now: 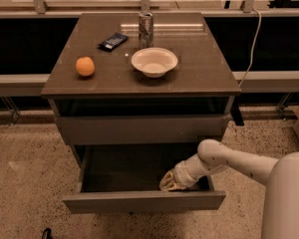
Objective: Open middle drawer
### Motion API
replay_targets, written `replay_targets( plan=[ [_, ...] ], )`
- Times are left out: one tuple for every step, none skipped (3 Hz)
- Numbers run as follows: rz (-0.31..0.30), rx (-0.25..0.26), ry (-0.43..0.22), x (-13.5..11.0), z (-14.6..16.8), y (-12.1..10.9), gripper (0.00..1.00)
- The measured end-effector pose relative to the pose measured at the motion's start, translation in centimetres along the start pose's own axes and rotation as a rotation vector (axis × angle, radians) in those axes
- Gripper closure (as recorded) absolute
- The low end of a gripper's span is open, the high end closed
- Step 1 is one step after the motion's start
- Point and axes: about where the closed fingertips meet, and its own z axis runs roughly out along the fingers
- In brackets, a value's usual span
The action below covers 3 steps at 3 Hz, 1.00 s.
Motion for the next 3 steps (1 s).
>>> replay_targets(
  plan=[
    [-0.031,-0.075,-0.008,-0.9,0.4,2.2,1.00],
    [-0.038,-0.123,-0.010,-1.3,0.0,4.3,1.00],
    [-0.050,-0.148,-0.023,-2.1,-0.6,5.9,1.00]
  ],
)
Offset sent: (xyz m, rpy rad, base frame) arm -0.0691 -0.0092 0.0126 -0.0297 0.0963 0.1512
